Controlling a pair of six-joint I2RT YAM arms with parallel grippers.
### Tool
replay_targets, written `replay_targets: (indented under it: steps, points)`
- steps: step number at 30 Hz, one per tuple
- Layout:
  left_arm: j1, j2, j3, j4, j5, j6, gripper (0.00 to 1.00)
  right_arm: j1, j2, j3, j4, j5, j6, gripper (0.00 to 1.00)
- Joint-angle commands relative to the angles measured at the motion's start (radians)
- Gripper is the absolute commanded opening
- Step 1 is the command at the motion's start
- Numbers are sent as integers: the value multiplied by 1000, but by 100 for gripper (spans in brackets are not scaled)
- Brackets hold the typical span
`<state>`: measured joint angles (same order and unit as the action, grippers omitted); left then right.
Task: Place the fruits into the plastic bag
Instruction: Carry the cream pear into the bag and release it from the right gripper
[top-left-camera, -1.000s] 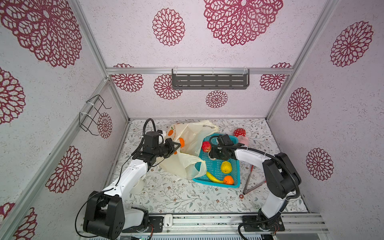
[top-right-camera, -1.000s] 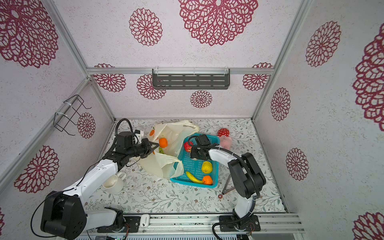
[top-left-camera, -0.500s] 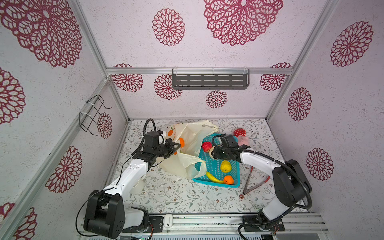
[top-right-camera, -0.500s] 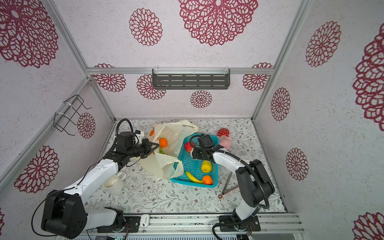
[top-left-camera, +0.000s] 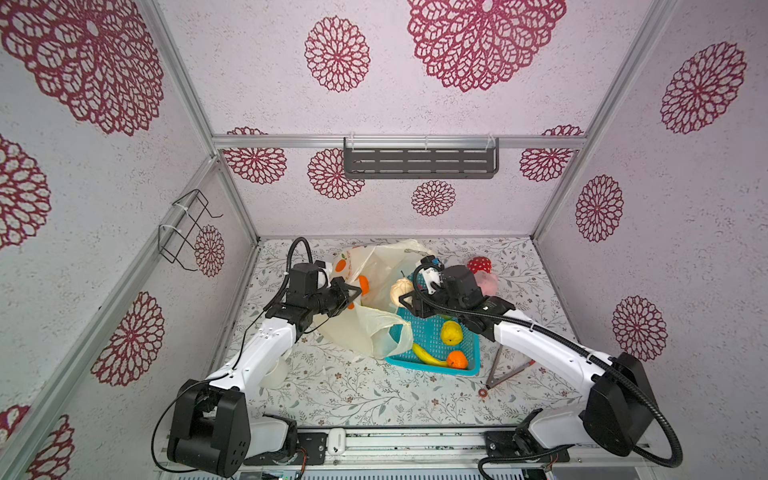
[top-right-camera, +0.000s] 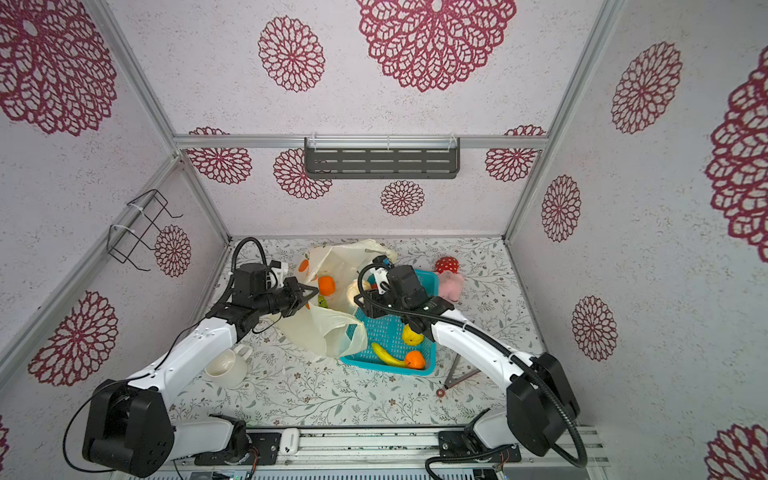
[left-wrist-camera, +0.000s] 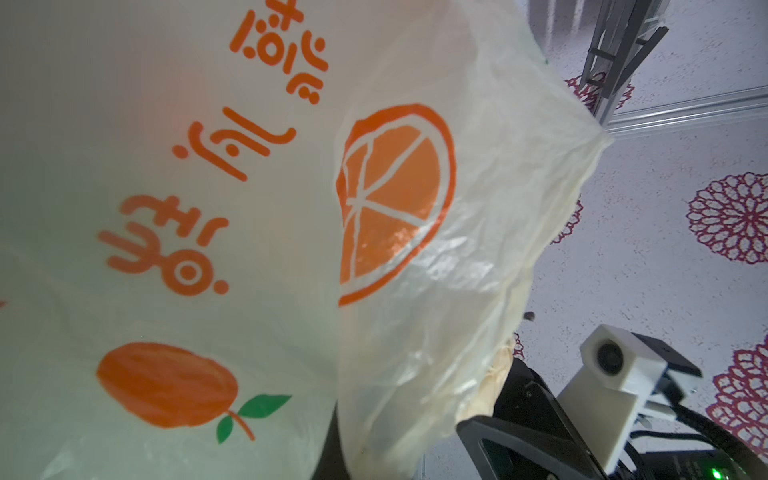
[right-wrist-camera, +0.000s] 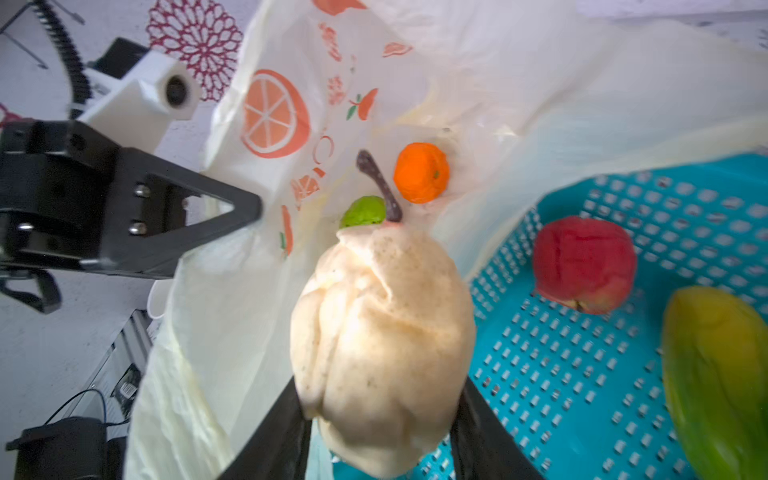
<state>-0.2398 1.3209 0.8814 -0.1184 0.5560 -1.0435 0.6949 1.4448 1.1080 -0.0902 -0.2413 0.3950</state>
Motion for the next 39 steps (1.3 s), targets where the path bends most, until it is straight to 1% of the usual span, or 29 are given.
replay_targets:
  steps: [1, 7, 14, 23, 27, 31, 33, 34, 37, 39]
  points:
    - [-5, 2, 16, 0, -5, 7, 0, 12, 87, 92, 51, -39, -26, 36]
    - [-8, -12, 18, -11, -12, 8, 0, 30, 275, 257, 25, -68, 12, 36]
    - [-12, -31, 24, -29, -17, 16, 0, 40, 424, 357, 14, -69, 74, 36]
    - [-18, -40, 13, -33, -20, 17, 0, 45, 537, 429, -17, -60, 95, 38]
    - [-20, -42, 11, -31, -16, 16, 0, 48, 569, 450, -29, -59, 99, 38]
    - [-23, -48, 6, -34, -17, 16, 0, 48, 588, 467, -43, -50, 100, 40]
    - [-23, -54, 3, -36, -18, 17, 0, 49, 591, 473, -48, -46, 97, 44]
    - [-22, -56, 0, -39, -19, 17, 0, 48, 589, 475, -50, -43, 95, 49]
    - [-22, -61, 0, -48, -21, 20, 0, 48, 578, 471, -55, -32, 83, 67]
    - [-22, -66, 0, -55, -24, 25, 0, 48, 566, 466, -57, -23, 75, 73]
